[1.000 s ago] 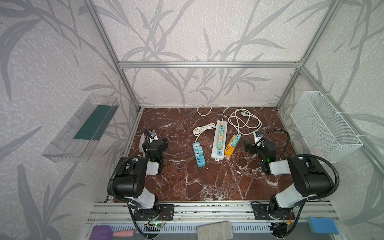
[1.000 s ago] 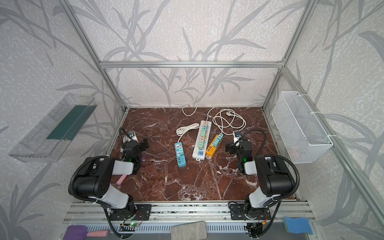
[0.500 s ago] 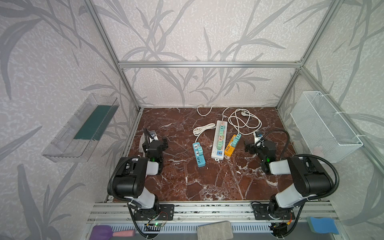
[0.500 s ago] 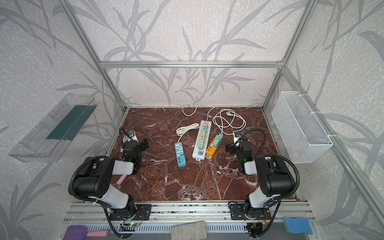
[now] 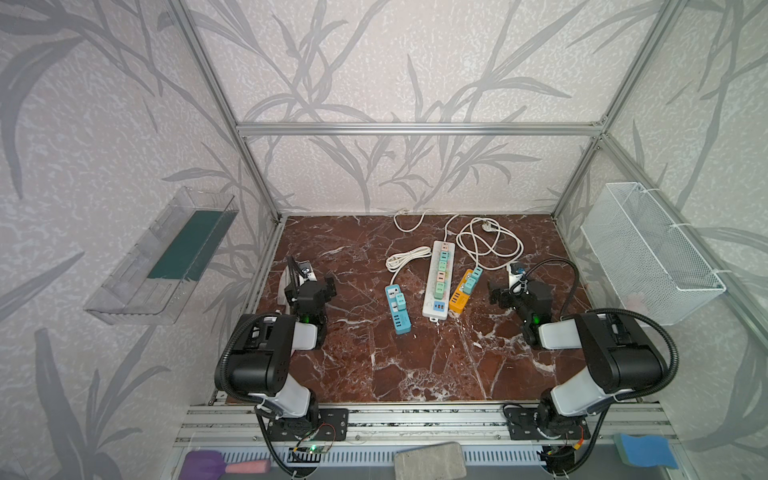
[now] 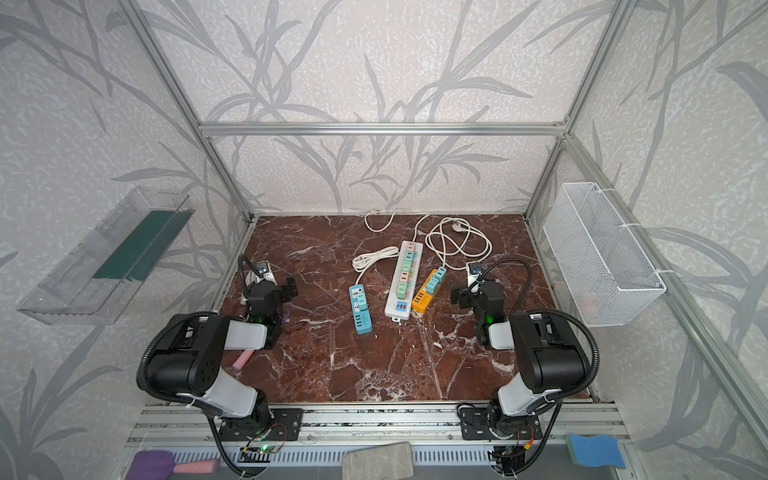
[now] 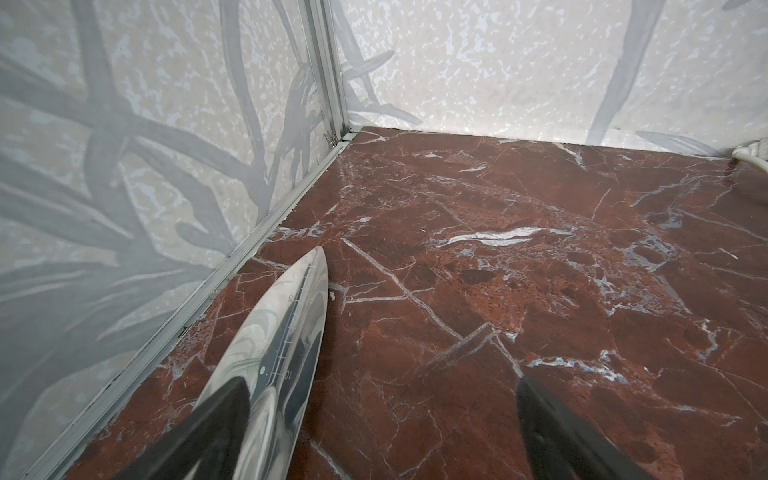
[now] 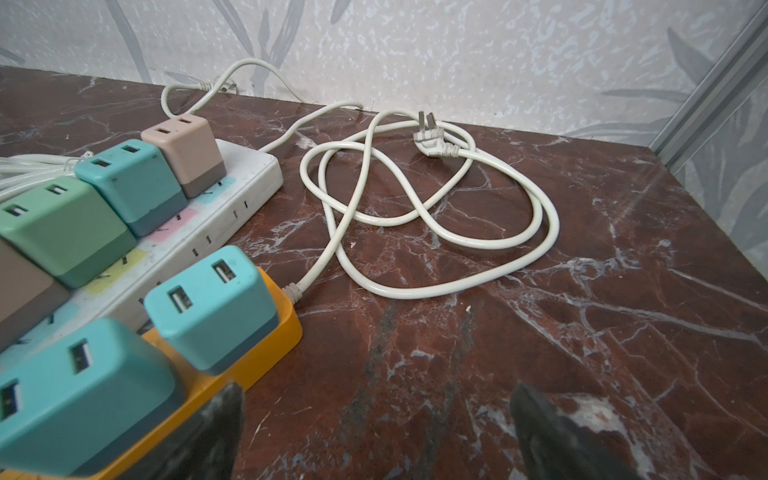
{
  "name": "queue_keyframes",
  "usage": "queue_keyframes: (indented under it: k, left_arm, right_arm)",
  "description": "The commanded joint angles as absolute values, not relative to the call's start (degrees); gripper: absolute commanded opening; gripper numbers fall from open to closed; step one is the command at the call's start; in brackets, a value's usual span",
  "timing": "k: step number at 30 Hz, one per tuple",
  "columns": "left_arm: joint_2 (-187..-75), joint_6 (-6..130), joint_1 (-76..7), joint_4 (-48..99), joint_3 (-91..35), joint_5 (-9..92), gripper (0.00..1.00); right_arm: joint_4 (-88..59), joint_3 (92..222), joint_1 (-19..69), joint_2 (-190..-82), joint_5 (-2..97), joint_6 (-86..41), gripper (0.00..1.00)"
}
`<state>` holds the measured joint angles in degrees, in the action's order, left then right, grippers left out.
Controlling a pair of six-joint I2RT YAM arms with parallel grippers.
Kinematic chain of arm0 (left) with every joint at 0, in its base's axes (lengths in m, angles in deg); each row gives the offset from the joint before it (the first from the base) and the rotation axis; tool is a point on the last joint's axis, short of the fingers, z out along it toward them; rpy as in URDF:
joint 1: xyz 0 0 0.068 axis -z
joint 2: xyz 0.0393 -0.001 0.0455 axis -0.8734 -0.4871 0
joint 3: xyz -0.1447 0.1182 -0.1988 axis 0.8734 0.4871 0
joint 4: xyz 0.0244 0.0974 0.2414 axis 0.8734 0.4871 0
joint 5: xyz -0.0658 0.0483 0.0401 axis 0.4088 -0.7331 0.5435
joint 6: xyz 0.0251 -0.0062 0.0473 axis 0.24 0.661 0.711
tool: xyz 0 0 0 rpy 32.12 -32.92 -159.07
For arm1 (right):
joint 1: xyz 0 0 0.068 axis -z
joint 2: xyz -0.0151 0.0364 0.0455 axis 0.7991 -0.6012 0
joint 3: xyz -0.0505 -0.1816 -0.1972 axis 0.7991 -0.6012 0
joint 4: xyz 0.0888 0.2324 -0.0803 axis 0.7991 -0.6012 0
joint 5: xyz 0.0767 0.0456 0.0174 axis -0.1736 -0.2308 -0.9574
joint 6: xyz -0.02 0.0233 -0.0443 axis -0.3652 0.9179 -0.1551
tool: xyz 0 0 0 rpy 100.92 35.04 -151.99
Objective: Insert the plug
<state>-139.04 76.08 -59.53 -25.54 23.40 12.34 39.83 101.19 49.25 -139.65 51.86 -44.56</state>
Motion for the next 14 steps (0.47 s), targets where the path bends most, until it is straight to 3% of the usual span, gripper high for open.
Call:
queue_keyframes:
  k: [1, 14]
  left_arm:
    - [-139.5, 76.0, -59.5, -27.2, 23.4, 12.4, 0.99]
    - [-139.2, 76.2, -60.6, -26.0, 23.0, 17.4, 0.99]
  right_arm:
    - [40.6, 102.1, 49.1, -139.2, 51.4, -44.9, 0.99]
    - [40.7, 102.1, 49.1, -139.2, 51.4, -44.9, 0.99]
